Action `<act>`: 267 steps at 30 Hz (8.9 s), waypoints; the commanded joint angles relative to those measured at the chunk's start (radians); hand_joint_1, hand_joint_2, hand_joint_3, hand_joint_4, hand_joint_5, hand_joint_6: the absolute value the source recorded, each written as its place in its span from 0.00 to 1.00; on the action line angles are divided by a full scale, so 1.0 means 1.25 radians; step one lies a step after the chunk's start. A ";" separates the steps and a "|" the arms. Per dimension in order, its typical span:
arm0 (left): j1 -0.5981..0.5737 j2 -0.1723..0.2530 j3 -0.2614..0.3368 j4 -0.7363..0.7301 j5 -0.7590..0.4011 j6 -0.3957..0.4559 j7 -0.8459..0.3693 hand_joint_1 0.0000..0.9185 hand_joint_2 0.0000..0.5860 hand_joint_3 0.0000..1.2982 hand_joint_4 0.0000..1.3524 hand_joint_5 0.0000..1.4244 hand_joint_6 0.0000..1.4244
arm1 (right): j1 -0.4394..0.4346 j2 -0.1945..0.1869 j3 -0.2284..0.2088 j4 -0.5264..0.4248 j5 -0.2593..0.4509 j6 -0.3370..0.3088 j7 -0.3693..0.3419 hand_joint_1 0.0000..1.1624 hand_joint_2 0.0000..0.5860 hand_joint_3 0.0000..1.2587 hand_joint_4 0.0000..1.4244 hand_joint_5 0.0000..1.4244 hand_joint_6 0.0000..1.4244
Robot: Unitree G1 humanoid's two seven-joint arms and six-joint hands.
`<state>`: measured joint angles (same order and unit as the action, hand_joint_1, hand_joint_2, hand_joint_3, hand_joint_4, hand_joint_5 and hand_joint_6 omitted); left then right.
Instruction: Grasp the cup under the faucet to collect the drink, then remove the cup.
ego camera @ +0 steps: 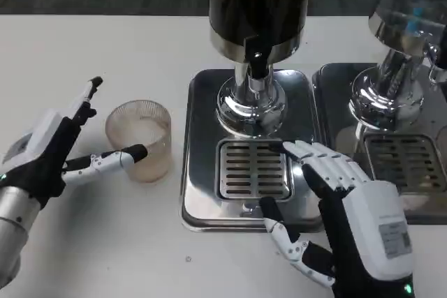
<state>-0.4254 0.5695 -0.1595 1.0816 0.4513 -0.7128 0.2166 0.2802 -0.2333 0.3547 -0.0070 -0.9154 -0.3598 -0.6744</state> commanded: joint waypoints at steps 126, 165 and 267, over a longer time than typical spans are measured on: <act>-0.087 -0.111 -0.084 0.033 -0.034 -0.182 -0.119 0.08 0.11 0.08 0.09 0.19 0.18 | 0.079 0.037 -0.020 -0.044 0.042 0.010 -0.029 0.37 0.69 0.24 0.20 0.21 0.21; -0.186 -0.131 0.224 -0.439 -0.800 0.475 -0.963 0.00 0.20 0.20 0.15 0.18 0.12 | 0.014 0.058 -0.015 0.051 0.085 -0.020 -0.057 0.37 0.69 0.28 0.20 0.20 0.16; -0.288 -0.128 0.010 -0.013 -0.324 -0.140 -0.848 0.00 0.14 0.10 0.03 0.04 0.00 | -0.177 0.064 -0.139 0.199 0.564 -0.046 0.524 0.53 0.35 0.00 0.00 0.00 0.05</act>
<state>-0.8316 0.3757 -0.1321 1.0426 0.0048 -0.9188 -0.8339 0.0794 -0.1611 0.1952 0.2180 -0.2289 -0.4227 -0.0315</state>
